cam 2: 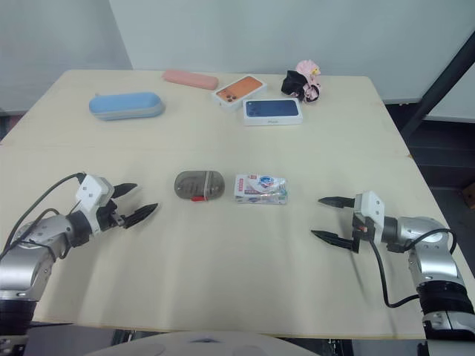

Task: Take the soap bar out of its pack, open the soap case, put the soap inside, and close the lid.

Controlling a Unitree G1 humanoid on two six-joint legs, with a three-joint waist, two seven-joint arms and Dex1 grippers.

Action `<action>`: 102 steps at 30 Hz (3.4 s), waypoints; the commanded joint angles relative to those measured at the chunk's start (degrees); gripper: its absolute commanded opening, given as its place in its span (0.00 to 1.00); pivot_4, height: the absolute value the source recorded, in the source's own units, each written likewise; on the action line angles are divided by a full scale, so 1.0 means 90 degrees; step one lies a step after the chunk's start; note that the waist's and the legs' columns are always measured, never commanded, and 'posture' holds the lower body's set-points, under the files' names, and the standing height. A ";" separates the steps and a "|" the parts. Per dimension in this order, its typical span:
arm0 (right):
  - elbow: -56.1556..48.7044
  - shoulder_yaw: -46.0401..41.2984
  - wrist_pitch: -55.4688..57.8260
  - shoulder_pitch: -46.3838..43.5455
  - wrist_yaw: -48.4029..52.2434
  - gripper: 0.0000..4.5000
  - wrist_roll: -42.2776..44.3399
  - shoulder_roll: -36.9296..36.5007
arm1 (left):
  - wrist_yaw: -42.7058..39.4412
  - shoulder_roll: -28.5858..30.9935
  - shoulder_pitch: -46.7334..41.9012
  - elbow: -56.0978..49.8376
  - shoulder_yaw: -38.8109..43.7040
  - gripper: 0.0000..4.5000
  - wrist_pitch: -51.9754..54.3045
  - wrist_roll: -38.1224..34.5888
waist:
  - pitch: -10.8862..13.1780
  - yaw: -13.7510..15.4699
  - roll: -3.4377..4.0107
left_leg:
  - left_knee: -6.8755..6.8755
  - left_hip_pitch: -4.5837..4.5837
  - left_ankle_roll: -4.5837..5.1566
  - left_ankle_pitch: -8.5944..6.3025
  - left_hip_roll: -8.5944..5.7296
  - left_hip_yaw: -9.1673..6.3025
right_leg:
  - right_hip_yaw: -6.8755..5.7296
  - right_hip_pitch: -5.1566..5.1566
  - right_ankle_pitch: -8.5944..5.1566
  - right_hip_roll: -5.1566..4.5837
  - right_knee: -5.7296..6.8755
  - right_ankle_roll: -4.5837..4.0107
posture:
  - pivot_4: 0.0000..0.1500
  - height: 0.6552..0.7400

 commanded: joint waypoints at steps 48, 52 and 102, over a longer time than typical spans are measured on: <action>0.1985 0.1627 0.0490 -0.3788 0.0655 1.00 -0.1422 0.0911 | -0.1021 0.0031 -0.0048 -0.1003 -0.0435 1.00 -0.0206 -0.0387 | 0.0000 0.0076 0.0000 | 0.0080 -0.0112 0.0011 0.0007 0.0004 0.0014 | 0.0003 -0.0122 -0.0002 0.0001 0.0105 -0.0006 | 1.00 1.00; 0.1939 0.1610 0.0559 -0.3776 0.0615 1.00 -0.1442 0.0867 | -0.0978 0.0034 -0.0031 -0.1001 -0.0450 1.00 -0.0214 -0.0370 | 0.0000 0.0075 0.0000 | 0.0080 -0.0111 0.0011 0.0007 0.0005 0.0014 | 0.0003 -0.0122 -0.0002 0.0002 0.0106 -0.0006 | 1.00 1.00; 0.2332 0.1603 -0.0015 -0.3611 0.0296 0.60 -0.1575 0.0719 | -0.1747 0.0052 0.0105 -0.1334 -0.0695 1.00 -0.0354 -0.0661 | -0.0002 0.0077 -0.0002 | 0.0085 -0.0110 0.0011 0.0007 0.0006 0.0015 | 0.0004 -0.0122 -0.0002 0.0003 0.0110 -0.0005 | 1.00 1.00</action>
